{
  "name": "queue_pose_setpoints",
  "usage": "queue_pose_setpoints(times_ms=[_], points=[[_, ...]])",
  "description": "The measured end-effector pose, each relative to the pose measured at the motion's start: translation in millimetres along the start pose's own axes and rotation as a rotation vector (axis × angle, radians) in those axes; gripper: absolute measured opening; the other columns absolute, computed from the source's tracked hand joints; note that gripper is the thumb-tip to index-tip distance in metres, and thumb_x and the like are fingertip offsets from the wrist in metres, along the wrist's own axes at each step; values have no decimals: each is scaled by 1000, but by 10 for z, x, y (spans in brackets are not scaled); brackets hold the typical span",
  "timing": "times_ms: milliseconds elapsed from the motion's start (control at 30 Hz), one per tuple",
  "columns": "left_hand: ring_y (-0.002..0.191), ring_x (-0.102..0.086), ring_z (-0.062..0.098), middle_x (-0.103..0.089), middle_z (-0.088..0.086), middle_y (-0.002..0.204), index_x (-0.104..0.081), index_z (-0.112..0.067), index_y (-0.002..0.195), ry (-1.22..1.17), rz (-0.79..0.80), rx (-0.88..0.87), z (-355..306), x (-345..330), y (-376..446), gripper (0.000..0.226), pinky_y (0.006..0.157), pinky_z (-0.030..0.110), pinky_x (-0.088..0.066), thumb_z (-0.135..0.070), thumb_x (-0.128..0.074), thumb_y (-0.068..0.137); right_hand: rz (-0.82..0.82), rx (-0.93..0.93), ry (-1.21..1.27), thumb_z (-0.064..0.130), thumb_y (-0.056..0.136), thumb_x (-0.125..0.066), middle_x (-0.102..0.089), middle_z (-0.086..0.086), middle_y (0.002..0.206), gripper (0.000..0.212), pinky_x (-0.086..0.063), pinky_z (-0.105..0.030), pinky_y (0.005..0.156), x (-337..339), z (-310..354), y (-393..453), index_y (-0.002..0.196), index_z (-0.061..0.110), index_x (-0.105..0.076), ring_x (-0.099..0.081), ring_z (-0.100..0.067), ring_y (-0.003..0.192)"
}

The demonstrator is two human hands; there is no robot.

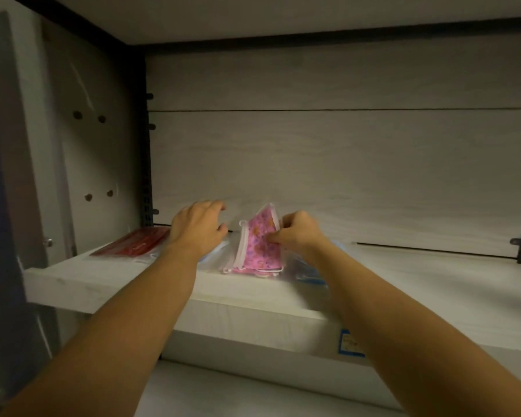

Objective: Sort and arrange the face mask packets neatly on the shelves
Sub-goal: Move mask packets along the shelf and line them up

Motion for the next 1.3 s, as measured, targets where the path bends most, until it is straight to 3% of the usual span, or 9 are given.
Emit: queue_pose_setpoints(times_ms=[133,200,267,400,700,833,967,1300], points=[[114,-60,25,-65,1,127,-56,-25,135,-2,4,24,72,-2,-16,45,90,38,-52,-37,-61,92,-20,49,-294,33,78,-82,-58,-12,76,39,-39,-30,64,17,6,20,59,13,-55,-55,-26,76],[114,-60,25,-65,1,126,-56,-25,135,-11,2,12,55,-3,-20,45,90,37,-51,-38,-62,92,-56,61,-397,47,74,-81,-61,-11,88,44,-39,-28,72,34,-11,22,58,18,-53,-55,-28,93],[114,-60,25,-65,1,126,-56,-25,135,-17,3,-3,27,-3,-19,45,89,37,-52,-38,-62,92,-61,85,-499,59,73,-78,-61,-12,105,42,-42,-33,85,16,0,19,73,19,-64,-47,-31,111],[113,-61,25,-65,0,126,-56,-25,134,-14,12,-24,-12,-9,-23,45,88,37,-52,-38,-63,92,-4,56,-621,71,74,-71,-47,-14,129,72,-41,-42,102,-3,7,-74,114,12,-71,-35,-35,126],[114,-60,22,-63,-3,127,-59,-30,131,-49,42,-81,-93,-31,-43,40,87,35,-50,-38,-63,92,-17,18,-617,76,76,-65,-40,-17,139,94,-37,-43,105,60,-75,-117,135,4,-51,-30,-35,131],[114,-60,21,-63,-4,129,-54,-31,139,-78,78,-73,-103,-57,-56,46,85,32,-50,-38,-60,94,-56,94,-599,60,91,-57,-49,-15,137,66,-40,-44,102,116,-50,-80,132,8,-56,-41,-34,128],[113,-61,21,-63,-4,130,-55,-30,139,-90,94,-73,-100,-80,-72,44,84,31,-49,-36,-58,96,-79,103,-544,40,93,-59,-58,-16,127,46,-49,-42,96,159,-76,-52,125,6,-57,-56,-35,115],[107,-61,23,-64,-2,119,-64,-25,120,-108,130,-96,-197,-172,-122,27,84,31,-48,-28,-55,95,-106,71,-607,25,90,-60,-64,-14,121,36,-52,-39,88,297,-151,-168,122,8,-59,-60,-34,109]])
Point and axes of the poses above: each hand's wrist, its own y-axis towards the middle knuckle, its own x-axis out of the back of the hand, z = x × y, the point moved 10 cm from there along y, towards the middle knuckle
